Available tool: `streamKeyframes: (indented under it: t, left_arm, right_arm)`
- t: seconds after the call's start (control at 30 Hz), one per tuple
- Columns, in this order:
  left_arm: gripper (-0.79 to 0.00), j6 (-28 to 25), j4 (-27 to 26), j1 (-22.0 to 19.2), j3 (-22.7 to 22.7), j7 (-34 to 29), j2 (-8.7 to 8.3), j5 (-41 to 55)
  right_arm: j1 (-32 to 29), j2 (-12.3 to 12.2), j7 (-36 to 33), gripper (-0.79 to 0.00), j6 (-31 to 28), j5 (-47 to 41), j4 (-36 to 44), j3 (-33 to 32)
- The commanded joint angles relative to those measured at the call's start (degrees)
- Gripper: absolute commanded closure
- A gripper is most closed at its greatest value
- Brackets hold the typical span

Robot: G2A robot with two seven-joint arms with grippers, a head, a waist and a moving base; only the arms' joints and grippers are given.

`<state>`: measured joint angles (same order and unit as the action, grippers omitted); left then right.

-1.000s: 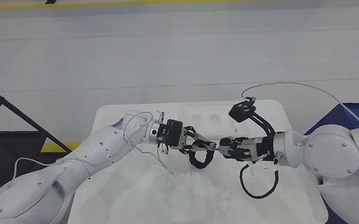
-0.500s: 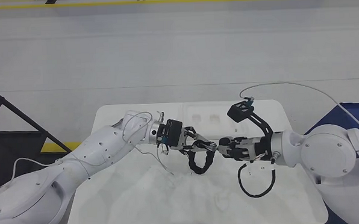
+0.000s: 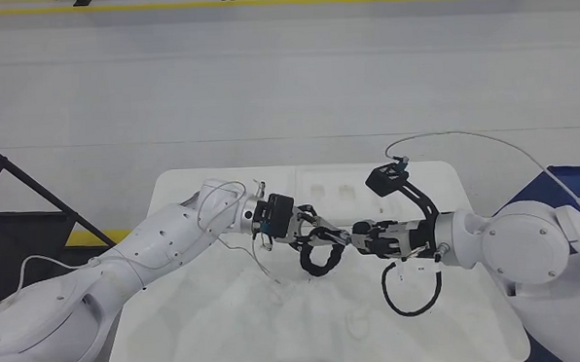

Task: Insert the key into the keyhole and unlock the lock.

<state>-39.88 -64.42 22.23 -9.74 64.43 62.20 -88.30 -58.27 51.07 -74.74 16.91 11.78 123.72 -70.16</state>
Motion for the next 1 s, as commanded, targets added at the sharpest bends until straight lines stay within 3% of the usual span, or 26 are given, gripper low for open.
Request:
streamKeyframes:
  t: [0.0,0.53,0.6,0.63,0.67,0.7,0.97]
  left_arm:
    - [0.000,0.1,0.0,0.1,0.0,0.1,0.00,0.3]
    - [0.000,0.0,-0.6,0.6,0.0,0.0,-0.10,2.7]
    - [0.000,-0.3,-0.6,0.7,0.0,-0.3,-0.12,3.4]
    - [0.000,-0.5,-0.6,0.8,0.0,-0.5,-0.13,3.9]
    - [0.000,-0.8,-0.6,0.9,0.0,-0.8,-0.12,4.5]
    - [0.000,-1.1,-0.5,1.0,0.0,-1.1,-0.12,5.0]
    - [0.000,-3.6,0.6,1.6,0.0,-3.6,0.03,10.1]
  right_arm:
    - [0.1,0.0,0.2,0.000,-0.4,-0.6,-0.2,0.1]
    - [0.9,-0.1,1.8,0.000,-0.8,-1.3,-1.0,0.8]
    - [1.1,-0.1,2.0,-0.308,-0.7,-1.6,-1.2,0.9]
    - [1.2,-0.1,2.2,-0.566,-0.6,-1.7,-1.3,0.9]
    - [1.3,-0.1,2.5,-0.730,-0.7,-1.9,-1.4,0.9]
    - [1.4,-0.1,2.7,-0.785,-0.8,-2.1,-1.4,0.8]
    - [2.7,-0.1,5.2,-0.785,-1.3,-3.6,-2.0,-0.4]
